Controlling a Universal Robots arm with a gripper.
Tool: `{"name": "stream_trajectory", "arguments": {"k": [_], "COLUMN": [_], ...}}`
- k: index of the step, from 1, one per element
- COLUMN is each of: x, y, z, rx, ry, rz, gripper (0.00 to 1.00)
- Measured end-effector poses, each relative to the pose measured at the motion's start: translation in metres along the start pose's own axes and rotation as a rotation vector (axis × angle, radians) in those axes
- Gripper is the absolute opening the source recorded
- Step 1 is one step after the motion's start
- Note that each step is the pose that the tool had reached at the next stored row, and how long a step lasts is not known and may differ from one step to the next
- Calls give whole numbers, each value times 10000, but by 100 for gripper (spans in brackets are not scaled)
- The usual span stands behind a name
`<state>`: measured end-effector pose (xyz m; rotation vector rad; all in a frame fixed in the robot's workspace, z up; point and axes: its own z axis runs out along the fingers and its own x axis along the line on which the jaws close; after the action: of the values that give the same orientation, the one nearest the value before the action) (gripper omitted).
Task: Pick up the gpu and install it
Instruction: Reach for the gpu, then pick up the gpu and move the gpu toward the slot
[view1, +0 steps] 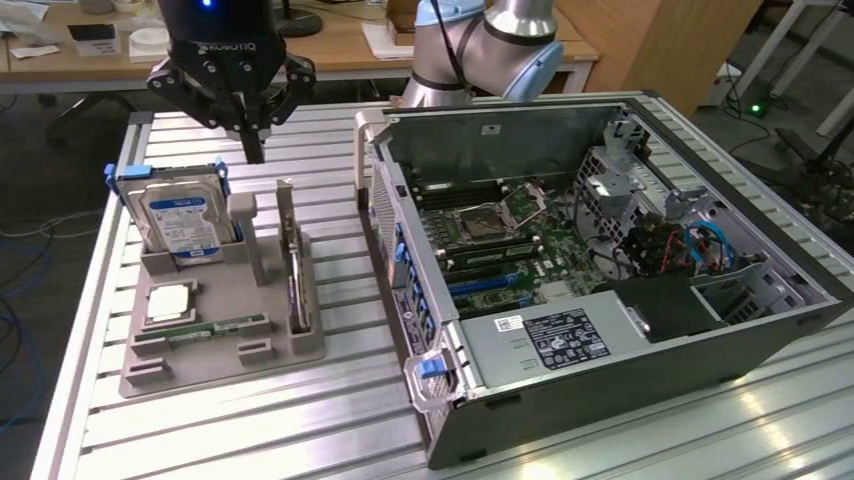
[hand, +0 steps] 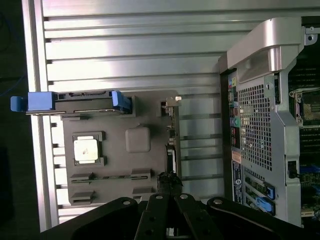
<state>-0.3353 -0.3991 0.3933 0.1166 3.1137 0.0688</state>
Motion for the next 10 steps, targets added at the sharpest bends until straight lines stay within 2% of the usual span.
{"name": "stream_trajectory", "arguments": {"k": [10], "x": [1], "y": [0], "z": [0], "rx": [0], "ry": [-1], "rz": [0], "gripper": [11]}}
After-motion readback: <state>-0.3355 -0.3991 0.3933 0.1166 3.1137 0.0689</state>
